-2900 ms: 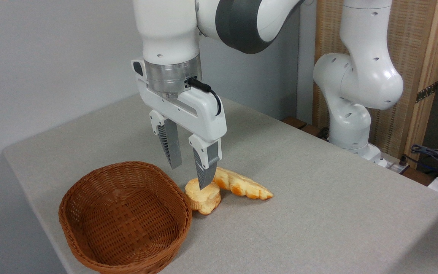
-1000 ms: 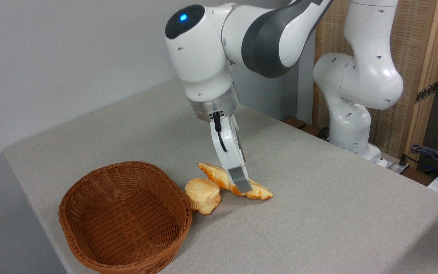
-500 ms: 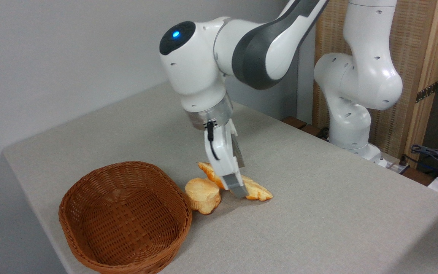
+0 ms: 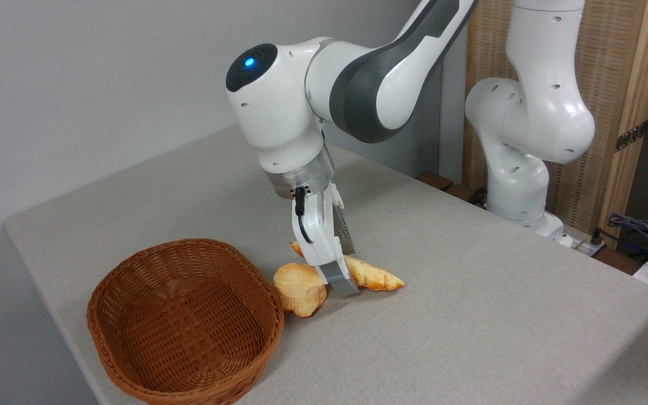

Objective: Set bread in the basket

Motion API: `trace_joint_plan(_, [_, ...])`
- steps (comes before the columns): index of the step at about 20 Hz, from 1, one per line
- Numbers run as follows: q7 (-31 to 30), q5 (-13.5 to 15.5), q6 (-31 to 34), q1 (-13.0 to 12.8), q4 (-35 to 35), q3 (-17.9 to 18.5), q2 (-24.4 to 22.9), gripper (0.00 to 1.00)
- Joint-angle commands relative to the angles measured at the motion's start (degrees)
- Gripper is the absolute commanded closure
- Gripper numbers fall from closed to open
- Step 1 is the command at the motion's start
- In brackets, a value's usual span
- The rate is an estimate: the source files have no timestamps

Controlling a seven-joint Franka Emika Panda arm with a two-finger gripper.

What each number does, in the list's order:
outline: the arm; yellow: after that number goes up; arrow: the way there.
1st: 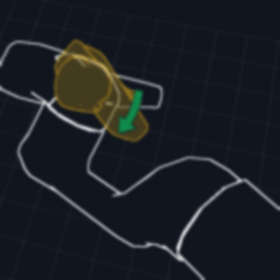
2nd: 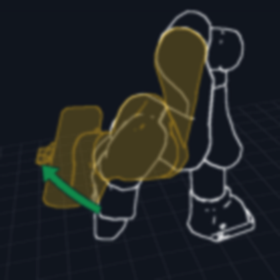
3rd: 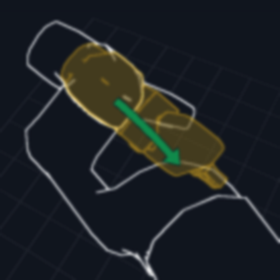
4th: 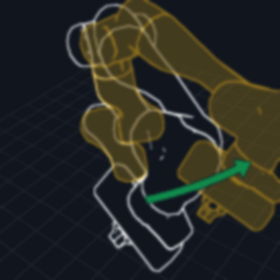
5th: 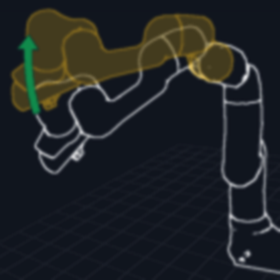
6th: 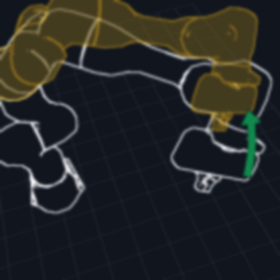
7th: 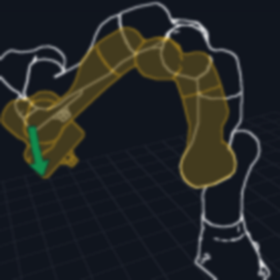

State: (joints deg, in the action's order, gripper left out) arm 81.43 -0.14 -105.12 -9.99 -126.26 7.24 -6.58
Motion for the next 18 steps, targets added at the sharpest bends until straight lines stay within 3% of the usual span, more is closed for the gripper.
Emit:
trace_joint_plan(1, [-0.9, -0.7, -0.5, -0.4, -0.2, 0.4, -0.5, 0.77])
trace_joint_plan(8, [-0.9, -0.7, -0.3, -0.4, -0.1, 0.4, -0.8, 0.84])
trace_joint_plan(18, [-0.9, -0.7, 0.3, -0.4, 0.0, 0.4, -1.2, 0.84])
